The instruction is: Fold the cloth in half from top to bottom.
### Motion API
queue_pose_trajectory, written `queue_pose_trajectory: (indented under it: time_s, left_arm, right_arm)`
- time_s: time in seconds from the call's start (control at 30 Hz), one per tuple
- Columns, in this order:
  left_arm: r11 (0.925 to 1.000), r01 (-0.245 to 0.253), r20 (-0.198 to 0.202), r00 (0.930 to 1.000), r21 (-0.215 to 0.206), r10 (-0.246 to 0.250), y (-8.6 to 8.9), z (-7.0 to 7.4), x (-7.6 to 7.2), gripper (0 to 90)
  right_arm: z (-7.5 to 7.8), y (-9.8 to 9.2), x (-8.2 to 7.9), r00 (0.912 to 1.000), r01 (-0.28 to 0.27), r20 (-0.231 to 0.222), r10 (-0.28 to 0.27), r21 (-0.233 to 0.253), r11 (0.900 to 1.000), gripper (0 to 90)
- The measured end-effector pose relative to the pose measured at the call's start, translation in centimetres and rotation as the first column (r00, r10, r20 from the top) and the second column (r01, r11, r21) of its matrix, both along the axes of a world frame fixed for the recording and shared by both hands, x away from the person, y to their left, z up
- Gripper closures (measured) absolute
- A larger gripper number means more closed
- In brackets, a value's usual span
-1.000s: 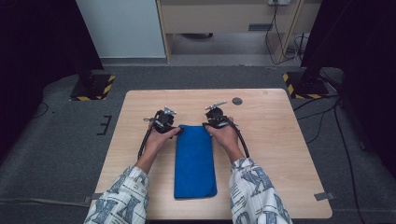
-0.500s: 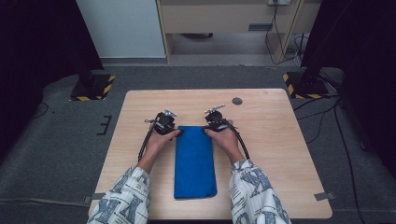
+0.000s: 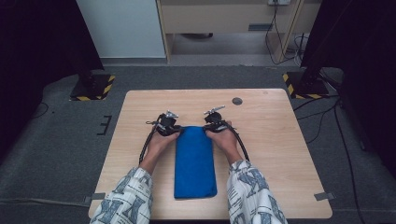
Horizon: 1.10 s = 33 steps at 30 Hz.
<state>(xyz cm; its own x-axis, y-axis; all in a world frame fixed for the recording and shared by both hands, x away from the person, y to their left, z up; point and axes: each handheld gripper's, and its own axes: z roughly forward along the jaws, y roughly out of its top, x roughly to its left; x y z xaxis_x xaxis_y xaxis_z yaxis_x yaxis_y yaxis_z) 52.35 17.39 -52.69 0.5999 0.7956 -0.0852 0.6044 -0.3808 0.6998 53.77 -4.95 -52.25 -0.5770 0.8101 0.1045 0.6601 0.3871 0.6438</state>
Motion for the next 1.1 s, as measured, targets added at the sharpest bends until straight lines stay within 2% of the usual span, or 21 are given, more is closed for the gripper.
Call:
queue_pose_trajectory:
  time_s: [0.07, 0.23, 0.33, 0.5, 0.53, 0.93, 1.1]
  left_arm:
    - [1.0, -0.001, -0.004, 1.0, -0.002, 0.001, -0.1, 0.0, -0.1, 77.9]
    - [0.9999, -0.003, -0.007, 1.0, -0.012, 0.003, -0.3, 0.2, -0.3, 84.1]
    - [0.9985, -0.013, 0.008, 0.9999, -0.053, 0.013, -0.3, 0.9, -0.4, 84.8]
    - [0.9968, -0.024, 0.023, 0.9994, -0.076, 0.026, -0.3, 1.6, -0.6, 85.0]
    - [0.9969, -0.023, 0.026, 0.9993, -0.076, 0.025, -0.3, 1.8, -0.6, 85.2]
    - [0.9963, -0.016, 0.091, 0.9956, -0.084, 0.023, -0.7, 4.7, -1.3, 85.6]
    - [0.9963, -0.017, 0.117, 0.9927, -0.085, 0.027, -0.6, 6.0, -1.5, 85.7]
  right_arm:
    - [-0.2, 0.0, -0.2, 1.0, 0.003, 0.003, -0.003, 0.018, 1.0, 86.1]
    - [0.1, -0.2, -0.4, 0.9998, -0.004, 0.018, 0.004, 0.027, 1.0, 87.3]
    - [0.7, -0.7, -0.6, 0.9997, 0.006, 0.024, -0.007, 0.068, 0.998, 87.4]
    - [1.6, -1.3, -0.8, 0.9991, 0.016, 0.038, -0.02, 0.099, 0.995, 87.4]
    - [2.0, -1.5, -1.0, 0.9989, 0.015, 0.043, -0.02, 0.116, 0.993, 87.3]
    - [4.3, -2.4, -1.9, 0.9944, 0.013, 0.102, -0.03, 0.165, 0.986, 87.4]
    - [5.2, -2.5, -2.0, 0.9936, 0.012, 0.109, -0.032, 0.181, 0.983, 87.3]
